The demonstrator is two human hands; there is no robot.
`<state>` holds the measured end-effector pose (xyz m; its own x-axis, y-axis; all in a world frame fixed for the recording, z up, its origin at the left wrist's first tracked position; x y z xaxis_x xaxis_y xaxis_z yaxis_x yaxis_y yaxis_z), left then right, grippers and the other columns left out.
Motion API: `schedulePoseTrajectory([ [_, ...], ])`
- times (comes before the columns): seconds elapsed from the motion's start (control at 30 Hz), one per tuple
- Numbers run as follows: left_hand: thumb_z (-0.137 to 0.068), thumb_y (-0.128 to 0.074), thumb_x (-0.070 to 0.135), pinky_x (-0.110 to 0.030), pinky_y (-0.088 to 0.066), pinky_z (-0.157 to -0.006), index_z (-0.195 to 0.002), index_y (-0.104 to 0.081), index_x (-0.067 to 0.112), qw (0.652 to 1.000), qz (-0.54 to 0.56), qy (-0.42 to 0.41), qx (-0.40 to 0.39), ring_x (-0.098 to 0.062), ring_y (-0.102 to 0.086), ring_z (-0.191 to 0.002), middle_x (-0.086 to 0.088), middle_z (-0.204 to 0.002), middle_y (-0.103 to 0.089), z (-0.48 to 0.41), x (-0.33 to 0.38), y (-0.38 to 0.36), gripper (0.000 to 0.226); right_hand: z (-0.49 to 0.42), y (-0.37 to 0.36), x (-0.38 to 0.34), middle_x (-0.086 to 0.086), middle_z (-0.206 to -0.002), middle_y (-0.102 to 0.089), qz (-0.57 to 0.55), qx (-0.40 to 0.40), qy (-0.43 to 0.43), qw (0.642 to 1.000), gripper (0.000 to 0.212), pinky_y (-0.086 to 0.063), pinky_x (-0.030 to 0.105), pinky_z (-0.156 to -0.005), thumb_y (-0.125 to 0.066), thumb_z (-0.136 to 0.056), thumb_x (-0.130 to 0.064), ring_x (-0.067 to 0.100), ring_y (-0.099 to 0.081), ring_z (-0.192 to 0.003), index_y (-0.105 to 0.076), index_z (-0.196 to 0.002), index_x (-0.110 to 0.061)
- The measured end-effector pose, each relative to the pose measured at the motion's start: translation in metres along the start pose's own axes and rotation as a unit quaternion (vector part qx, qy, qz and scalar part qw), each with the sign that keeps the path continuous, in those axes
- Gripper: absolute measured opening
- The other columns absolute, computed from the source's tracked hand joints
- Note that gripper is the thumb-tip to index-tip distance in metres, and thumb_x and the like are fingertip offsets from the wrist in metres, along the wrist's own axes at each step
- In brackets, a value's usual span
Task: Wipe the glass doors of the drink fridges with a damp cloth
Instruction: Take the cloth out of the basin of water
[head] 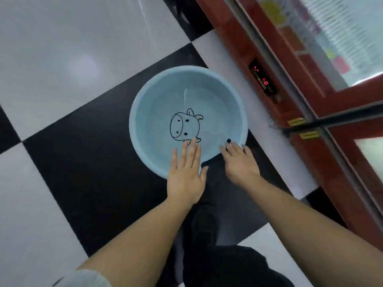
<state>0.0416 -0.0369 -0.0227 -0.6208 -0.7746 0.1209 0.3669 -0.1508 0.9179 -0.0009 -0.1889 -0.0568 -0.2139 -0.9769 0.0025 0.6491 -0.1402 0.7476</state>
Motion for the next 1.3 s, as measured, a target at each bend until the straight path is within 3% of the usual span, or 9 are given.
schedulePoseTrajectory([
  [0.1, -0.102, -0.009, 0.049, -0.048, -0.003, -0.121, -0.157, -0.012, 0.010, 1.000, -0.006, 0.010, 0.001, -0.026, -0.003, -0.153, -0.006, -0.166, -0.004, -0.009, -0.005, -0.013, 0.068, -0.020, -0.010, -0.001, 0.004, -0.167, -0.010, 0.020, -0.036, -0.004, 0.999, 0.061, 0.002, 0.045, -0.123, -0.029, -0.103, -0.022, 0.023, 0.000, -0.154, -0.008, -0.159, -0.015],
  [0.2, -0.102, -0.006, 0.050, -0.048, 0.000, -0.121, -0.157, -0.008, 0.010, 1.000, -0.011, 0.000, -0.002, -0.024, 0.001, -0.153, -0.006, -0.166, 0.001, -0.011, -0.007, -0.024, 0.068, -0.029, -0.016, -0.006, 0.007, -0.157, -0.034, 0.036, -0.051, -0.004, 0.998, 0.055, 0.001, 0.046, -0.122, -0.027, -0.102, -0.026, 0.026, -0.018, -0.149, -0.023, -0.155, -0.011],
  [0.3, -0.100, 0.000, 0.050, -0.049, 0.004, -0.121, -0.158, -0.001, 0.011, 1.000, -0.022, -0.015, -0.009, -0.024, 0.007, -0.153, -0.006, -0.166, 0.008, -0.012, -0.009, -0.022, 0.070, -0.032, -0.008, -0.008, 0.008, -0.141, -0.048, 0.061, -0.040, -0.009, 0.997, 0.049, -0.008, 0.047, -0.121, -0.032, -0.099, -0.025, 0.027, -0.034, -0.135, -0.039, -0.145, -0.009],
  [0.4, -0.098, 0.005, 0.051, -0.049, 0.007, -0.121, -0.157, 0.004, 0.012, 1.000, -0.018, -0.017, -0.018, -0.023, 0.013, -0.152, -0.005, -0.166, 0.013, -0.010, -0.011, -0.016, 0.071, -0.031, -0.001, -0.014, 0.010, -0.130, -0.051, 0.071, -0.041, -0.008, 0.997, 0.039, -0.019, 0.042, -0.116, -0.039, -0.094, -0.020, 0.030, -0.039, -0.124, -0.052, -0.129, -0.009],
  [0.73, -0.098, 0.004, 0.051, -0.047, 0.011, -0.120, -0.157, 0.006, 0.012, 0.999, -0.006, -0.023, -0.032, -0.023, 0.013, -0.152, -0.005, -0.165, 0.014, 0.029, 0.007, 0.029, 0.071, 0.043, 0.017, -0.001, 0.005, -0.115, -0.055, -0.053, 0.068, -0.092, 0.992, 0.026, -0.031, 0.034, -0.095, -0.045, -0.091, -0.010, 0.026, -0.044, -0.109, -0.054, -0.116, -0.014],
  [0.93, -0.104, -0.025, 0.045, -0.049, 0.005, -0.123, -0.155, 0.015, 0.008, 0.997, -0.017, -0.067, -0.031, -0.030, 0.014, -0.151, -0.011, -0.163, 0.020, 0.076, 0.042, 0.107, 0.074, 0.145, 0.072, 0.004, 0.008, -0.091, -0.061, -0.131, 0.202, -0.136, 0.961, 0.017, -0.045, 0.040, -0.077, -0.068, -0.077, -0.008, 0.031, -0.054, -0.091, -0.061, -0.092, -0.010],
  [1.03, -0.103, -0.033, 0.043, -0.049, 0.005, -0.123, -0.156, 0.012, 0.009, 0.994, -0.022, -0.102, -0.008, -0.032, 0.009, -0.152, -0.013, -0.164, 0.014, 0.101, 0.068, 0.166, 0.077, 0.210, 0.118, 0.007, 0.005, -0.082, -0.063, -0.169, 0.235, -0.141, 0.947, 0.015, -0.048, 0.041, -0.078, -0.069, -0.075, -0.007, 0.029, -0.058, -0.083, -0.060, -0.086, -0.012],
  [1.17, -0.103, -0.031, 0.040, -0.048, 0.005, -0.124, -0.156, 0.007, 0.010, 0.984, -0.029, -0.170, 0.037, -0.031, 0.002, -0.153, -0.013, -0.165, 0.003, 0.131, 0.102, 0.248, 0.072, 0.298, 0.182, 0.011, -0.001, -0.073, -0.060, -0.209, 0.289, -0.155, 0.921, 0.020, -0.049, 0.038, -0.074, -0.072, -0.072, -0.005, 0.024, -0.058, -0.071, -0.058, -0.080, -0.016],
  [1.3, -0.106, -0.025, 0.039, -0.050, 0.012, -0.120, -0.157, -0.010, 0.009, 0.961, -0.101, -0.243, 0.087, -0.028, -0.004, -0.153, -0.013, -0.164, -0.004, 0.174, 0.136, 0.340, 0.061, 0.393, 0.245, 0.015, -0.002, -0.083, -0.067, -0.239, 0.362, -0.161, 0.886, 0.021, -0.052, 0.037, -0.078, -0.075, -0.072, -0.006, 0.021, -0.065, -0.080, -0.065, -0.088, -0.016],
])
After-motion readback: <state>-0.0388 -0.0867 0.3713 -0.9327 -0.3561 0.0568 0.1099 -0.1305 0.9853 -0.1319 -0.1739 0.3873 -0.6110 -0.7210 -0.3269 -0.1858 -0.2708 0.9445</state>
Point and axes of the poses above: each hand's wrist, its own z-axis away from the middle knuckle, its own y-axis out of the back of the hand, x = y × z, the point moved 6 cm from there along -z, towards the middle knuckle
